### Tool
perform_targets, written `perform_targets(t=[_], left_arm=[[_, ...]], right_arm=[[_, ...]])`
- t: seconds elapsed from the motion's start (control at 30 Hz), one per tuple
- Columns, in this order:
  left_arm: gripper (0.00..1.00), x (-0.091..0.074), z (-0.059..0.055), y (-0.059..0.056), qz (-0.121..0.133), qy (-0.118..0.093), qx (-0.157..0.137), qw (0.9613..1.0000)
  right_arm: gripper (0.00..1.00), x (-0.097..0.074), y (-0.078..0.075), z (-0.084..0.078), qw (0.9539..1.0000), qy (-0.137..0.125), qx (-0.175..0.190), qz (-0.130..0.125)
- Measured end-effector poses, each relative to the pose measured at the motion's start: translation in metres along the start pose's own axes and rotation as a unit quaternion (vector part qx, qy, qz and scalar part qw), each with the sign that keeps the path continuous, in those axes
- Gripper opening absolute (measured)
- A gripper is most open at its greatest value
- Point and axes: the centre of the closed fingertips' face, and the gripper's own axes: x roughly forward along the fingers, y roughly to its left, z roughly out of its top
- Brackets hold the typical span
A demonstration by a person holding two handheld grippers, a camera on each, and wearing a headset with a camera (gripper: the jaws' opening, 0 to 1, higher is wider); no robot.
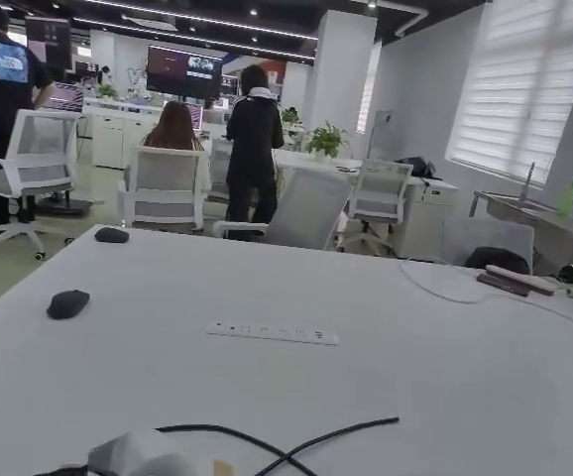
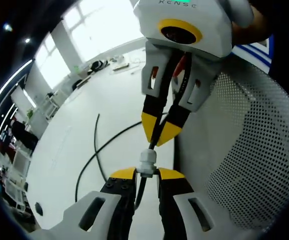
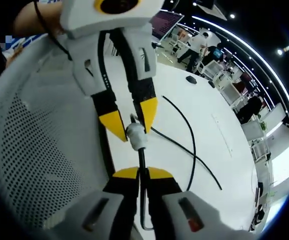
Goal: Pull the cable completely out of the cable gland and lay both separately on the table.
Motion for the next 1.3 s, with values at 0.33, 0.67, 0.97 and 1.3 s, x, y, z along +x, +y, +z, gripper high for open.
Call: perform_targets(t=[0.33, 0.67, 0.97, 1.3], left_arm=[[0.17, 0.005, -0.007, 0.001, 0.009, -0.006, -0.021, 0.9997], [0.16, 0.003, -0.037, 0.016, 0.042, 0.046, -0.042, 0.9972], [0.17, 0.004, -0.038, 0.011, 0.039, 0.049, -0.036, 0.9974], [0.17, 0.012, -0.025, -0.013, -0.002, 0.038, 0.017, 0.9991]], right_arm=[[0.03, 0.003, -0.011, -0.032, 0.9968, 0.071, 0.027, -0.026], [0.03, -0.007, -0.027, -0.076, 0.9809, 0.167, 0.075, -0.066], [0.27, 0.005, -0.005, -0.040, 0.9946, 0.100, 0.018, -0.020], [0.19, 0.004, 0.011, -0.003, 0.9994, 0.012, -0.029, 0.014]])
